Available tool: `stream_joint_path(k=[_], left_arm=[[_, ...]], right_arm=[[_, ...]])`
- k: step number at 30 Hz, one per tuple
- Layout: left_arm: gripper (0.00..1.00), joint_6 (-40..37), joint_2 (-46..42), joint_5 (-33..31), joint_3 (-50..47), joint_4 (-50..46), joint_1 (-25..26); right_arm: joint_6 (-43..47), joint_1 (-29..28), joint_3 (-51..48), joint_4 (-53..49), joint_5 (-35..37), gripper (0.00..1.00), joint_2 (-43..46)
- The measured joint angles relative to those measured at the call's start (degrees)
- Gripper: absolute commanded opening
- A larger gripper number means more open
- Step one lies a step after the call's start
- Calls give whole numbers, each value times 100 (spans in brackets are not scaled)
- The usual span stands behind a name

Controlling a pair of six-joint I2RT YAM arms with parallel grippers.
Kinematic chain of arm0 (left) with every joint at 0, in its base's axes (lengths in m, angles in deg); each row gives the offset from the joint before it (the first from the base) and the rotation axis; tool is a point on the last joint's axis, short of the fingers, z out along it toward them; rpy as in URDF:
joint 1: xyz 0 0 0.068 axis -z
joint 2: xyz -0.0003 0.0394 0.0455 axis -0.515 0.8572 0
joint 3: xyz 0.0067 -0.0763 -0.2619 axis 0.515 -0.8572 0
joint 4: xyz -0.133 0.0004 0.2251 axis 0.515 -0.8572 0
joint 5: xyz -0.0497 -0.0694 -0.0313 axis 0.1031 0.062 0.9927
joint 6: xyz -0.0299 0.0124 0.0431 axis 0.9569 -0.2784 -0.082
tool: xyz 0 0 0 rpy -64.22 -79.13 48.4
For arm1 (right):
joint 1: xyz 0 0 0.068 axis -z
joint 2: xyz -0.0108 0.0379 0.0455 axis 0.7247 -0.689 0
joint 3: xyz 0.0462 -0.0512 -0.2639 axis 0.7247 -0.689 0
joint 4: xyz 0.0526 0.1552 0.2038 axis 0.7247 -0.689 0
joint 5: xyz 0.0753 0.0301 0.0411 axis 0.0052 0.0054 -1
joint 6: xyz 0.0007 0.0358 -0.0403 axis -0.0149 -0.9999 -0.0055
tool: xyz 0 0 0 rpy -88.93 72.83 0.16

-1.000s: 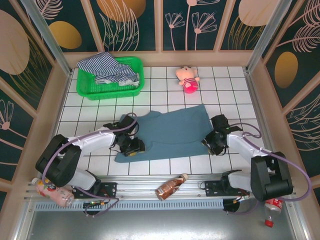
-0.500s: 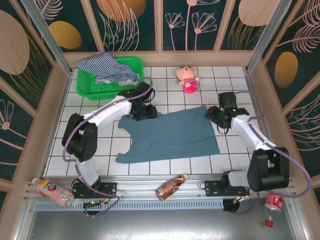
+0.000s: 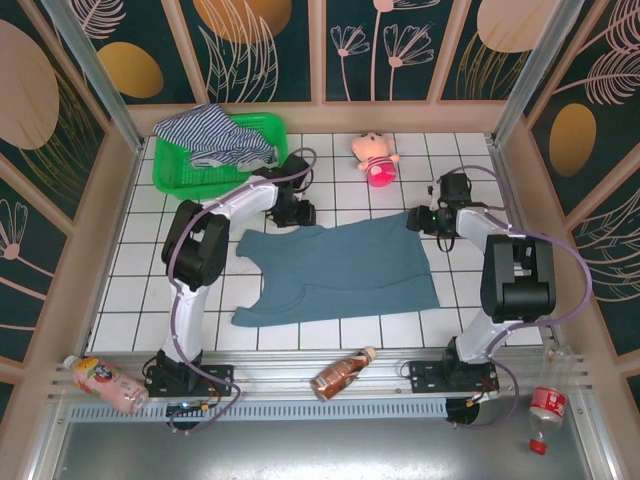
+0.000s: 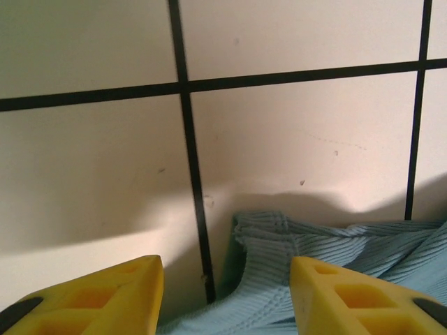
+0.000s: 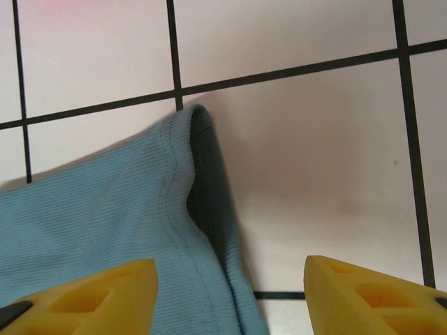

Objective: Fold and stack the tank tops

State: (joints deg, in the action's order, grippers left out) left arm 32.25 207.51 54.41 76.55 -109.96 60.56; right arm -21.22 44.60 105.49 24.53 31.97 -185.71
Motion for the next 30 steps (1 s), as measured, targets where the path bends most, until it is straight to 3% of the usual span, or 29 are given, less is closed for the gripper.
stream_joint_path(k=[9,17,21,30], left_arm=[[40,-310,214,260,31,173,-52],[20,-505,256,505,17,417,-114],[14,-527,256,568,-28,570,-118],[13,-522,256,566,-57,831,-173]], right_arm=[[153,114,546,79,-343,55,-643],[175,111,852,28,-682,50,-1128],[214,114,1069,7,-741,44,-1305],[221,111,1447,-24,-962,27,-1641]])
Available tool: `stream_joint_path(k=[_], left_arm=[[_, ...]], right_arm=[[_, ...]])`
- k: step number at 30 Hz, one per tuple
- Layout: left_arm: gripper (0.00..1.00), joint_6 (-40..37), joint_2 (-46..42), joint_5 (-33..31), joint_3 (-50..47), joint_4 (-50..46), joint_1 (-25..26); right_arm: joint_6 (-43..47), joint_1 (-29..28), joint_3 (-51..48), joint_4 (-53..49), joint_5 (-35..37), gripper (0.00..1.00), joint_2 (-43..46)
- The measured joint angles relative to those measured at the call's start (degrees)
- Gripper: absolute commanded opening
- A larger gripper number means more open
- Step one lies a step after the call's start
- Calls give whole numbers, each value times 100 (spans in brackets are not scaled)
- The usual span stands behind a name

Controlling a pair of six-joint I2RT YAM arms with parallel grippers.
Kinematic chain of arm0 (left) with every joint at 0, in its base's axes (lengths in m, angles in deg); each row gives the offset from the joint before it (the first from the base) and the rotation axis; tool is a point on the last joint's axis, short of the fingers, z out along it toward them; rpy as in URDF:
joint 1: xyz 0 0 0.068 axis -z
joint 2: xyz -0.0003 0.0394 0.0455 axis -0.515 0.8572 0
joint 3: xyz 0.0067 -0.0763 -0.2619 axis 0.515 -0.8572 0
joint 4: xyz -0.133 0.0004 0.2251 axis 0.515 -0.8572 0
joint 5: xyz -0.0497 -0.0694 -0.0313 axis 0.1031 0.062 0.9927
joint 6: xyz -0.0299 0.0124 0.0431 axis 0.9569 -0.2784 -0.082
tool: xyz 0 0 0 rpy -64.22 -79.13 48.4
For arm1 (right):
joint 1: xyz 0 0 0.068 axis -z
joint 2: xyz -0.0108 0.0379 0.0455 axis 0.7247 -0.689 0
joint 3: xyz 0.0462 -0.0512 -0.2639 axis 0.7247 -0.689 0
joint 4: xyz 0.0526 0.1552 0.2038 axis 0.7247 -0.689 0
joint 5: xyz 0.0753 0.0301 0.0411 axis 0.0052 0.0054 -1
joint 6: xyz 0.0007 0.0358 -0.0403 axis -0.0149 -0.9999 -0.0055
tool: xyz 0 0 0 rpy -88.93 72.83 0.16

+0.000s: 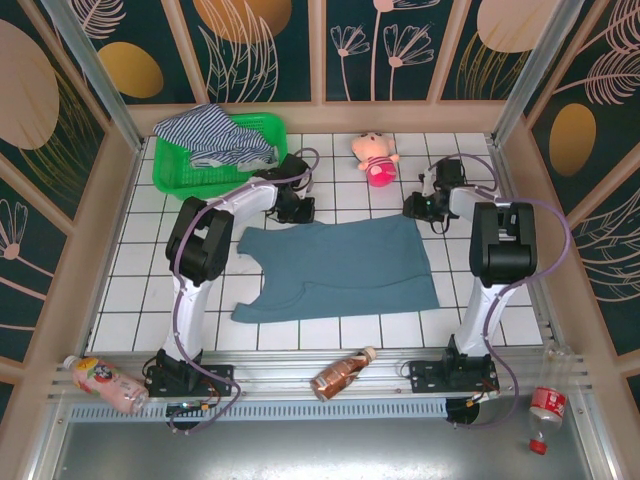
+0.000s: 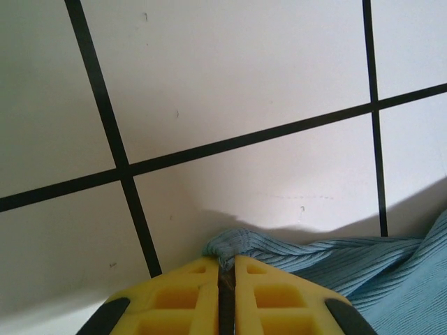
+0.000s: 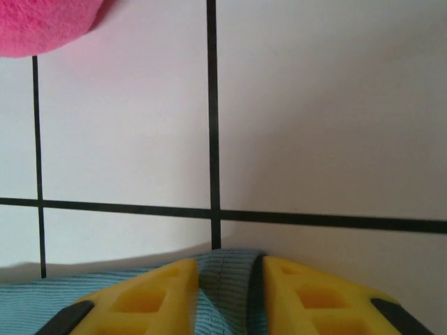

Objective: Fold and stack the tank tops

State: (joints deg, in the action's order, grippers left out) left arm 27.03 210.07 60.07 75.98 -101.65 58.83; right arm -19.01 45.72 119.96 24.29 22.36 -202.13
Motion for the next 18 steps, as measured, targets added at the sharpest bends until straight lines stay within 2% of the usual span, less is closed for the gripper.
stream_joint_path(k=[4,8,18], left_arm=[[12,-2,-2,-9,0,15,-20],[10,-2,-7,-33,-2,87,-48],[10,-2,-466,-107,-278,479,-94]], right_arm=[[-9,0,22,-2,-59,14,-31],[4,0,44,0,-74,7,-31],[11,181,-149,442,-455,5,149]])
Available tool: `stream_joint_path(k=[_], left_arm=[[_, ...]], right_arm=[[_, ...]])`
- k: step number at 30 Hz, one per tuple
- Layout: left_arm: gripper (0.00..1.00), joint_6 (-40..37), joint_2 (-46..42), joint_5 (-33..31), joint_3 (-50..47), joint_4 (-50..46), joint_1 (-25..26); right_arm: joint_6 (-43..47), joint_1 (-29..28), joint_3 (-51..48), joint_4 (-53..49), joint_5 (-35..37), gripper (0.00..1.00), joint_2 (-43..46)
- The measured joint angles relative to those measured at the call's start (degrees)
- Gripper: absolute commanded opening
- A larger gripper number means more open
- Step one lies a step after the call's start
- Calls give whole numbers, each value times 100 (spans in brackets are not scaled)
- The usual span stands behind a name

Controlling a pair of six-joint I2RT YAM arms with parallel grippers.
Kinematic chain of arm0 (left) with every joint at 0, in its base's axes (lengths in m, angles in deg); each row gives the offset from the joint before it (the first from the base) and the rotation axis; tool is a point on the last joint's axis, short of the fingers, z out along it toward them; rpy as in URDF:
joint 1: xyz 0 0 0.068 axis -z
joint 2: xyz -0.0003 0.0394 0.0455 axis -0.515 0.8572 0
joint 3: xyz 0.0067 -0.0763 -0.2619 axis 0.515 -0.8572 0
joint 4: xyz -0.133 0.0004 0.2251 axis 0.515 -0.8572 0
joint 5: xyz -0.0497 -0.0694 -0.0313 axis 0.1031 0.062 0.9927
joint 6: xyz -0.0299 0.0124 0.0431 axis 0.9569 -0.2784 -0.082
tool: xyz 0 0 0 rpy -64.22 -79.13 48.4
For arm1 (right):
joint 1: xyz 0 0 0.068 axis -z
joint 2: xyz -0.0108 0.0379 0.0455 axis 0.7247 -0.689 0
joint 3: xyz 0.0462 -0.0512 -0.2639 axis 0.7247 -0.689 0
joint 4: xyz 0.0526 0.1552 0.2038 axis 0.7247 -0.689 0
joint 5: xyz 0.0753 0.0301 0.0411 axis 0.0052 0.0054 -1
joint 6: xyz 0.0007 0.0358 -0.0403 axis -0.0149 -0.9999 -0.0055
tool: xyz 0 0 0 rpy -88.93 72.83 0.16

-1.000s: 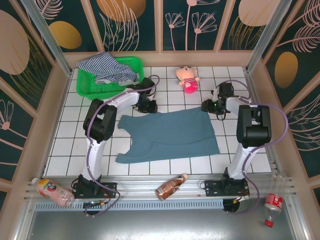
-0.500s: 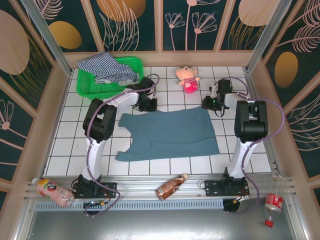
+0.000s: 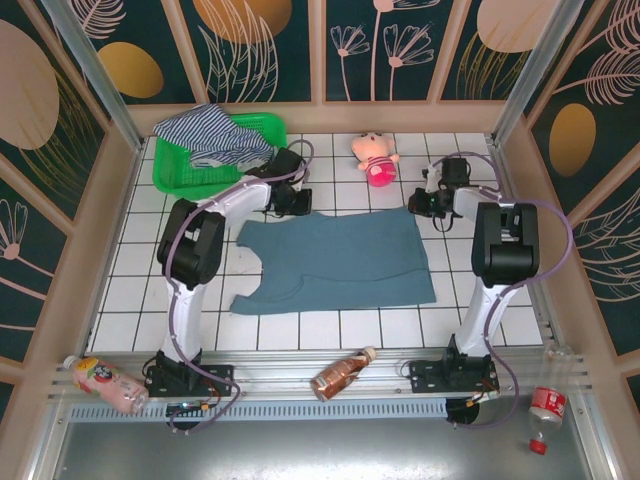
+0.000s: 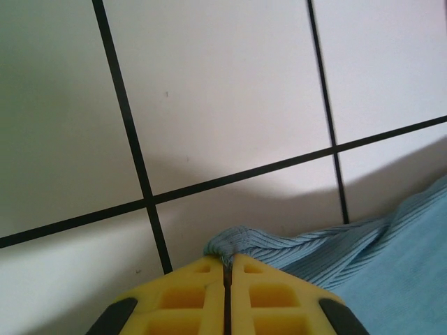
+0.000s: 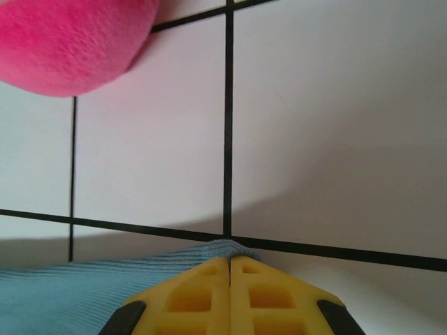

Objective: Fold and stack the tank tops

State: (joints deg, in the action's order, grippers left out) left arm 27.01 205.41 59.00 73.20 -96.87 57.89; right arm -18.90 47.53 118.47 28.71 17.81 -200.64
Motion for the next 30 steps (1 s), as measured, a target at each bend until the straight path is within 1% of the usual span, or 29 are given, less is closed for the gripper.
stream_joint_path(k=[5,11,21,30], left_arm=[[11,2,-378,9,-393,205,0],[12,4,-852,118,-1010,409,0],[13,184,-1464,407,-1875,610,0],[13,205,-1818,555,-2199,815,205]], right_arm=[[-2,44,-525,321,-398,5,518],[4,48,-1180,546,-675,4,1193],[122,227,-1954,481,-710,4,1869],[232,372,-2367,334,-625,4,2389]])
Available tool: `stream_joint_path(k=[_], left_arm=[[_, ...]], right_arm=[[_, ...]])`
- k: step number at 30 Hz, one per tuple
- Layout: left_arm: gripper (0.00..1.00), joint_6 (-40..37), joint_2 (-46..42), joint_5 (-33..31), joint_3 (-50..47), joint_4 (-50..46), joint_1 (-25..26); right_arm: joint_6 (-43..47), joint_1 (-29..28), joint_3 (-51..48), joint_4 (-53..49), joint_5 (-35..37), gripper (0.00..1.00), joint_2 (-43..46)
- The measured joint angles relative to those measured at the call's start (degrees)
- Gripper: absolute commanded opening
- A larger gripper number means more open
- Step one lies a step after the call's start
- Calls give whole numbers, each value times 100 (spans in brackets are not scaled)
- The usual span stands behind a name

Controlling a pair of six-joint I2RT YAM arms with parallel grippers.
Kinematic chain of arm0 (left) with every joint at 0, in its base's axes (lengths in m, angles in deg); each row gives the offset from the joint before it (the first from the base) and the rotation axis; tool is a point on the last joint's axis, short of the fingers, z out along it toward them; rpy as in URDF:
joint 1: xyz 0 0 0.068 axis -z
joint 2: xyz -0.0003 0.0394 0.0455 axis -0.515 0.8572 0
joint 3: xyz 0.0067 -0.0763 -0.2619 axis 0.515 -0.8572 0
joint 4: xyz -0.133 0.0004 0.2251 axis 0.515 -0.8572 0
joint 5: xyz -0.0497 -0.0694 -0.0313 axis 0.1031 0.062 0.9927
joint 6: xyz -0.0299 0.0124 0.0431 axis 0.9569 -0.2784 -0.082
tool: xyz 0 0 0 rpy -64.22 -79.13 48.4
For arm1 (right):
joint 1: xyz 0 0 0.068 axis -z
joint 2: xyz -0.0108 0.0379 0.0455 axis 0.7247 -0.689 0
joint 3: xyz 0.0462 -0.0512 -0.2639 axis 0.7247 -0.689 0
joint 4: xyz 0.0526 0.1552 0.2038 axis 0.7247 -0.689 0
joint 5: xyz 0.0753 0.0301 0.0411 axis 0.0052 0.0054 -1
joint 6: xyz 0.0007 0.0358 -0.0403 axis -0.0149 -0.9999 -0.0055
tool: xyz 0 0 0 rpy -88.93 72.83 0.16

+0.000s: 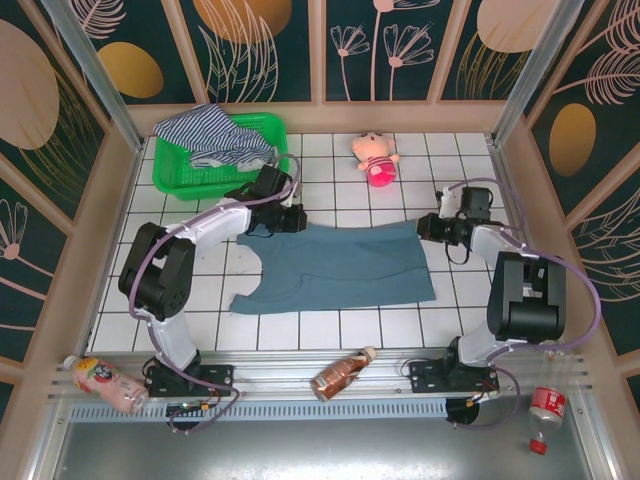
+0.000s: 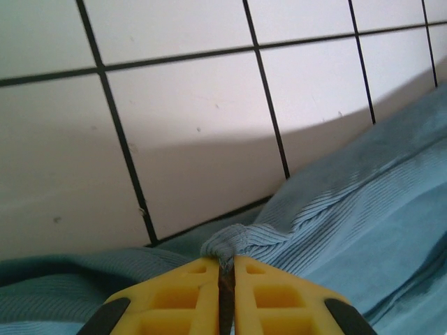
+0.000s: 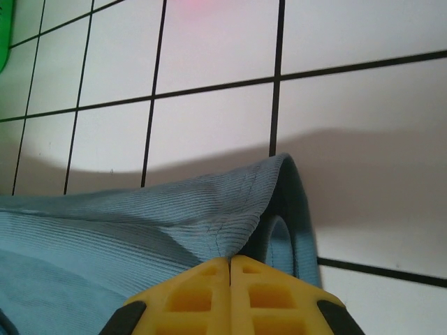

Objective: Fold and stack the tank tops

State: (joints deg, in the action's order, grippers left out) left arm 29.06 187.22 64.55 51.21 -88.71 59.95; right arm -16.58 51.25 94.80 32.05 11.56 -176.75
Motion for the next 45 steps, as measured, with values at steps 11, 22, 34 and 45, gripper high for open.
stream_joint_path(k=[11,22,34,45], left_arm=[[13,328,-560,7,-986,181,291],[14,494,-828,31,-1449,299,299],[14,487,-638,46,-1716,363,420],[32,264,-450,-136,-1464,-245,461]], right_arm=[[240,4,-575,-404,426,4,627],[1025,-402,-616,-782,1434,6,728],[1335,-846,-627,-905,2328,18,575],[1456,-1016,120,-1659,2959,35,706]])
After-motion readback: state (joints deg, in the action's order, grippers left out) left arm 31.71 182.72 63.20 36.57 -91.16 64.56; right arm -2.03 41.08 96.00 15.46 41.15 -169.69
